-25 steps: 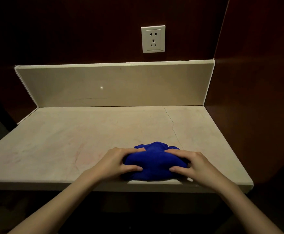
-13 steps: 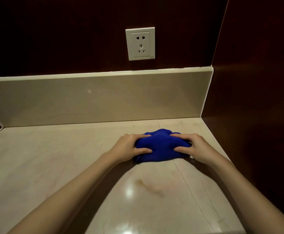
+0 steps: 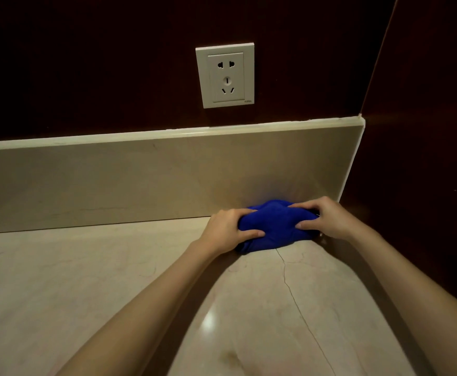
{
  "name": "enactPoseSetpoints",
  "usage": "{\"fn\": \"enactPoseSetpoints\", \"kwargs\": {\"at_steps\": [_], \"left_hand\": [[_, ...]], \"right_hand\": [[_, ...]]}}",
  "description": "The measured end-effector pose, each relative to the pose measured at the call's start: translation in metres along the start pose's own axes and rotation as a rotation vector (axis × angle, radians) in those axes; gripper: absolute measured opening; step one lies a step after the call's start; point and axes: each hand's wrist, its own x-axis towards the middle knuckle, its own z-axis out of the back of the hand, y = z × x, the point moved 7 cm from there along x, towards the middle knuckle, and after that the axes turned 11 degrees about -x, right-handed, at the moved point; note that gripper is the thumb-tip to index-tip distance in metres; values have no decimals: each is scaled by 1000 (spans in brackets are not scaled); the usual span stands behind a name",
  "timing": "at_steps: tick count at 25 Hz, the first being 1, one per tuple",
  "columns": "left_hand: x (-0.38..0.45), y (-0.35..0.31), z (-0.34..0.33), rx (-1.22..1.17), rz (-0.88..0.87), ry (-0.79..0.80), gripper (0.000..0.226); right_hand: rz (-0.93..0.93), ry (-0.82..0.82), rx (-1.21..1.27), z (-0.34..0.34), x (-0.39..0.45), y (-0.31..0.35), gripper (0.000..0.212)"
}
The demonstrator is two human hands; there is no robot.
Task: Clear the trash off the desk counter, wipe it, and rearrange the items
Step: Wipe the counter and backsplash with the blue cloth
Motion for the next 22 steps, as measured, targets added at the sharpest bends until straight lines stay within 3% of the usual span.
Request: {"fn": "enactPoseSetpoints", "kwargs": {"at_steps": [11, 22], "left_hand": [[-8, -21, -12, 60, -22, 68, 59], [-61, -85, -60, 65, -41, 154, 64]], "right_hand": [[-58, 86, -170, 12, -26, 8, 33], [-214, 70, -247, 18, -128, -8, 38]]}}
